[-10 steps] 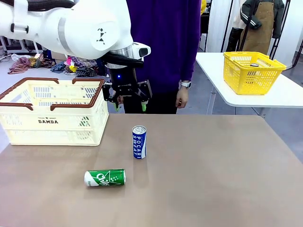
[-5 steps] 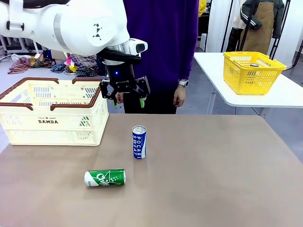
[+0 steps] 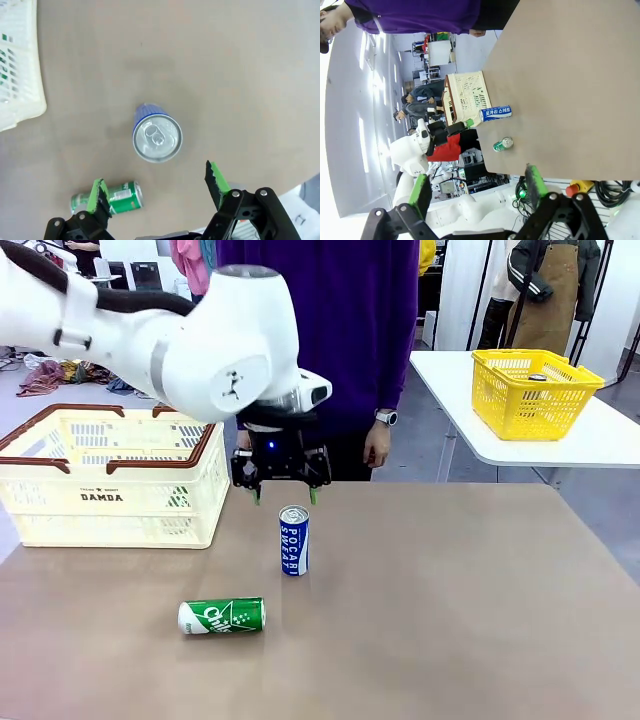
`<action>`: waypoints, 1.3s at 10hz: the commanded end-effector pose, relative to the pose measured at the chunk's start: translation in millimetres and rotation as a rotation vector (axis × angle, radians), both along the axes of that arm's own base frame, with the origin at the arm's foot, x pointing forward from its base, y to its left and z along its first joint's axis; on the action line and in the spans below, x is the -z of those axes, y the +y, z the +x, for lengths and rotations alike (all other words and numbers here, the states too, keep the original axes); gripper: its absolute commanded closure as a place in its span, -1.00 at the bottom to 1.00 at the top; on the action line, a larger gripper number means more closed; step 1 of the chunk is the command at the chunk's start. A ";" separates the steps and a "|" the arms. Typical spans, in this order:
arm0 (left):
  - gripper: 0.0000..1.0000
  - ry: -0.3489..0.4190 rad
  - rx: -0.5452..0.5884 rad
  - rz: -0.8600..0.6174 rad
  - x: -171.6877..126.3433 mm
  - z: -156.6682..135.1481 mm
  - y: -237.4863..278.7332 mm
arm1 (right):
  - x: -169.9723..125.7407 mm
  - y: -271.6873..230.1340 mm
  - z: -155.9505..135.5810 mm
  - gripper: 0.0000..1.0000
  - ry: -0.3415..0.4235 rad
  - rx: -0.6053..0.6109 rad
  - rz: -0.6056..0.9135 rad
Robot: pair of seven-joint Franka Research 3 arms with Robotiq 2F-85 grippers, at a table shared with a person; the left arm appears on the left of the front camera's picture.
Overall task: Place the drinks into the Shopping basket.
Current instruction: Pick up one drink and place it into the Shopping basket.
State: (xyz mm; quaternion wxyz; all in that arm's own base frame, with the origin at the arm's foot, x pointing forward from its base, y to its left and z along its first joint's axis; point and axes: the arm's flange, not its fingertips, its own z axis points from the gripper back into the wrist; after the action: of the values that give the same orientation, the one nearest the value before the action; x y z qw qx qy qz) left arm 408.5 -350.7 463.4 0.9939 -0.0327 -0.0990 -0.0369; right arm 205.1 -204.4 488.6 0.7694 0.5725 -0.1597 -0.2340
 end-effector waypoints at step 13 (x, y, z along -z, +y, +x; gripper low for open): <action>-1.00 0.185 -0.043 0.057 82.3 46.5 -23.4 | -4.9 0.6 1.9 -1.00 -0.006 0.005 0.023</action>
State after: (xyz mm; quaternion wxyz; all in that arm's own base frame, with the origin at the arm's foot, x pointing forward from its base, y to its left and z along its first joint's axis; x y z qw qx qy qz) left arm 459.9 -380.8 378.8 0.9998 -0.0025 -0.0176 -0.0087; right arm 205.1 -204.4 488.6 0.7694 0.5725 -0.1596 -0.2339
